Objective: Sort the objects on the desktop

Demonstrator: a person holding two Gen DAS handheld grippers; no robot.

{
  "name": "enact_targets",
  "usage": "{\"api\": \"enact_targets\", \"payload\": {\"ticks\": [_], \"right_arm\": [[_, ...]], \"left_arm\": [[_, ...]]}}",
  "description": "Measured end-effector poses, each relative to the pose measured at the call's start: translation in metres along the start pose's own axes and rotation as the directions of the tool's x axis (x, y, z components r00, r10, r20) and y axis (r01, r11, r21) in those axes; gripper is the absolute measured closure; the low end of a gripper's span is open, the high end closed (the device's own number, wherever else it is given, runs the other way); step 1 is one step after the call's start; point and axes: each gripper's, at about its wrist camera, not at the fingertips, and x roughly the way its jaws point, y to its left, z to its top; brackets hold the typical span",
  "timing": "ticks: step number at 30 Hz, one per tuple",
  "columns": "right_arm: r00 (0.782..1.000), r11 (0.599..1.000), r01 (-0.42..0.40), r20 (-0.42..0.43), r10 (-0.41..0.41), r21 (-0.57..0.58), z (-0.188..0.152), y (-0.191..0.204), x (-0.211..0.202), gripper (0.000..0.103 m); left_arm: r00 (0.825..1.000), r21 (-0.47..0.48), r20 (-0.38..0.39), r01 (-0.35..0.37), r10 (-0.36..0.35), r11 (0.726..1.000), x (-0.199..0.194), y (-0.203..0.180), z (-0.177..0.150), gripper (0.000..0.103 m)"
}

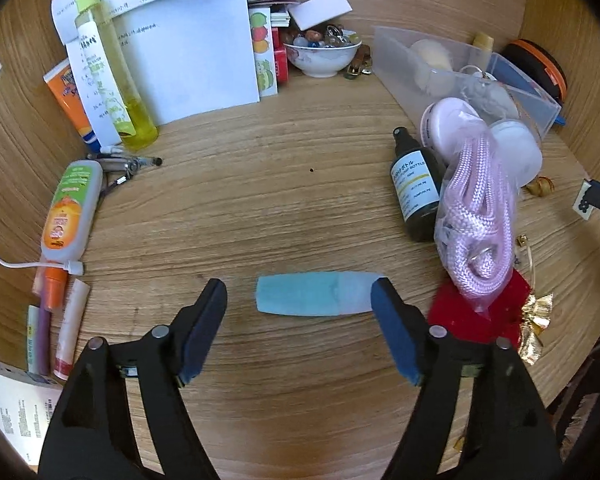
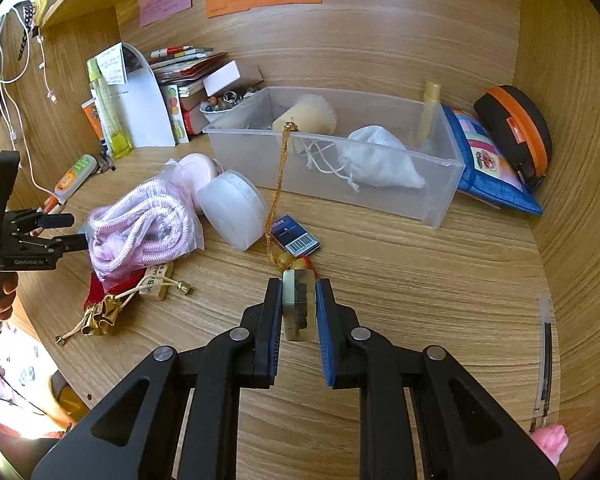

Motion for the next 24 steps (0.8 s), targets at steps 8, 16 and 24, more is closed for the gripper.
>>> {"api": "enact_targets", "payload": {"ticks": [8, 16, 24], "right_arm": [[1.000, 1.000, -0.010, -0.004, 0.010, -0.013, 0.001, 0.003, 0.004, 0.088], [1.000, 1.000, -0.024, -0.018, 0.024, -0.013, -0.003, 0.001, 0.005, 0.088], [0.996, 0.996, -0.065, -0.058, 0.062, -0.058, -0.017, 0.011, 0.007, 0.061]], "left_arm": [[1.000, 0.009, -0.001, 0.011, -0.011, 1.000, 0.002, -0.013, 0.000, 0.013], [1.000, 0.001, -0.026, 0.009, -0.009, 1.000, 0.012, -0.015, 0.001, 0.013], [1.000, -0.019, -0.026, 0.010, -0.010, 1.000, 0.016, -0.009, 0.003, 0.029]]}}
